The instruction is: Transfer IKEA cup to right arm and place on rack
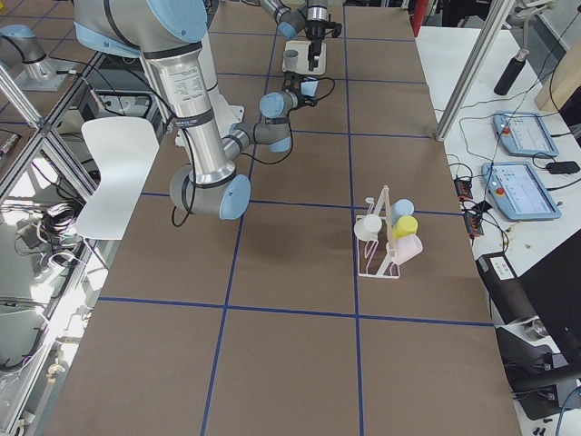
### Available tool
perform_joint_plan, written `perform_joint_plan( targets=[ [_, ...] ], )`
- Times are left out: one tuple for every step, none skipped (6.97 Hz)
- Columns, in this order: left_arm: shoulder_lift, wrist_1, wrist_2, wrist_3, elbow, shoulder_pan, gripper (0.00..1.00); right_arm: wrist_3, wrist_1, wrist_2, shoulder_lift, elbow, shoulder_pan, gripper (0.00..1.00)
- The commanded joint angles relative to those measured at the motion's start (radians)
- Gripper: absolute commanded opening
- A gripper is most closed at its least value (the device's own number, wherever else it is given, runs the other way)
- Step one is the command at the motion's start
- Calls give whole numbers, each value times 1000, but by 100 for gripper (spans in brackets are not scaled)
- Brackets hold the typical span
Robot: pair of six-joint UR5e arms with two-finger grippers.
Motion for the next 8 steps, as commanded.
perform_joint_plan(
  targets=[
    [90,42,2,169,-6,-44,100,-82,-180,13,-14,17,77,0],
    [129,107,0,325,-9,-87,100,-240,-309,22,-26,46,107,0],
    [184,188,0,479,-47,-137,100,-343,-485,22,-46,133,147,0],
    [286,250,-1,659,-102,-206,100,-441,-725,22,-74,263,186,0],
    [349,299,-3,802,-132,-269,100,-579,-928,17,-69,358,213,0],
    [391,341,-3,937,-135,-334,100,-711,-1099,11,-66,421,268,0],
    [436,356,-3,1065,-131,-380,100,-929,-1204,7,-72,462,330,0],
    [462,356,-3,1131,-129,-403,100,-1103,-1282,-30,-75,479,383,0]
  ],
)
